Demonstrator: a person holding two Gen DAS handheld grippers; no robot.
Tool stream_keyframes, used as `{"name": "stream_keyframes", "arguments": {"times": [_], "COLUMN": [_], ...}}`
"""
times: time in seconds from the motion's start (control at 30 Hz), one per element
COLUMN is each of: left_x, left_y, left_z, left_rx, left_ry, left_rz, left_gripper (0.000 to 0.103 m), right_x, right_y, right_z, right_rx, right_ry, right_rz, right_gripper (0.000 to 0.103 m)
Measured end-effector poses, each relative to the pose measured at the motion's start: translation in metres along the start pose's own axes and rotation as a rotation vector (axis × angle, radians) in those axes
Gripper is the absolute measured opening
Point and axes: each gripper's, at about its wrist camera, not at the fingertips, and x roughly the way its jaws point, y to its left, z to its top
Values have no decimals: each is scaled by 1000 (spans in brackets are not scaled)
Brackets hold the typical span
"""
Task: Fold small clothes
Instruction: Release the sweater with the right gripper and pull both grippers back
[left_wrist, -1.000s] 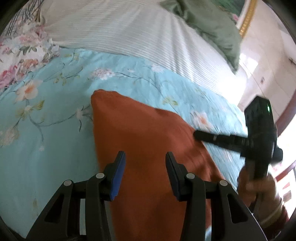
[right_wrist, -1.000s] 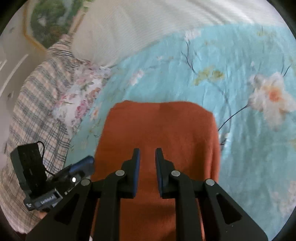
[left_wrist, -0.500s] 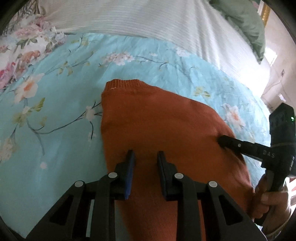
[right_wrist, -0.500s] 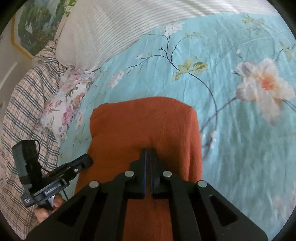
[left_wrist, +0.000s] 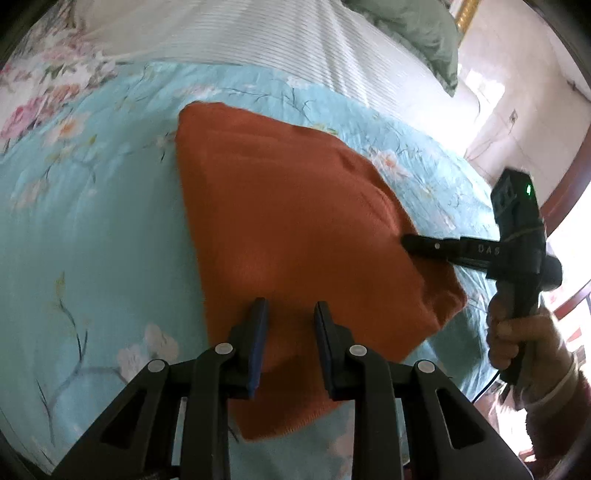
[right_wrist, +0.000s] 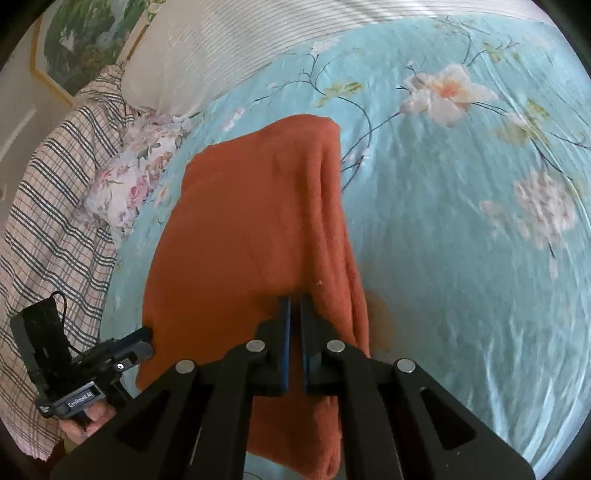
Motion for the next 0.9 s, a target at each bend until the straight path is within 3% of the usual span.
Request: {"name": "stream_keyframes", "arguments": {"times": [0.13, 0.23, 0.3, 0.53, 0.6, 0.63, 0.67, 0.7, 0.9], "left_x": [-8, -14, -11, -7, -13, -18, -22, -26, -49], "left_y": [-5, -11, -12, -12, -11, -11, -11, -11, -12], "left_z": [-5, -10, -14, -18, -18, -19, -20, -21, -37], "left_rx": [-11, -1, 5, 3, -8, -15, -20, -23, -27], "left_ry": [-8, -12, -5, 5, 3, -2, -8, -13, -42], "left_rz": [23, 31, 52, 92, 85, 84, 90, 98, 170], "left_gripper": [26, 32, 34, 34, 34, 35, 39, 45, 63], "right_x": [-15, -20, -12, -18, -27, -32, -36, -41, -58], "right_y": [13, 20, 14, 16, 20, 22, 25, 28, 42], "right_z": [-5, -15, -22, -27, -30, -32, -35, -38, -65], "right_rx": [-35, -73, -85, -62, -67, -71, -76, -85, -127], "right_ry": [-33, -25, -5, -19, -30, -37, -43, -50, -57], "right_rz": [-30, -21, -66, -63, -62, -61, -61, -65, -95], "right_gripper": [6, 15, 15, 17, 26, 37, 46, 47, 49]}}
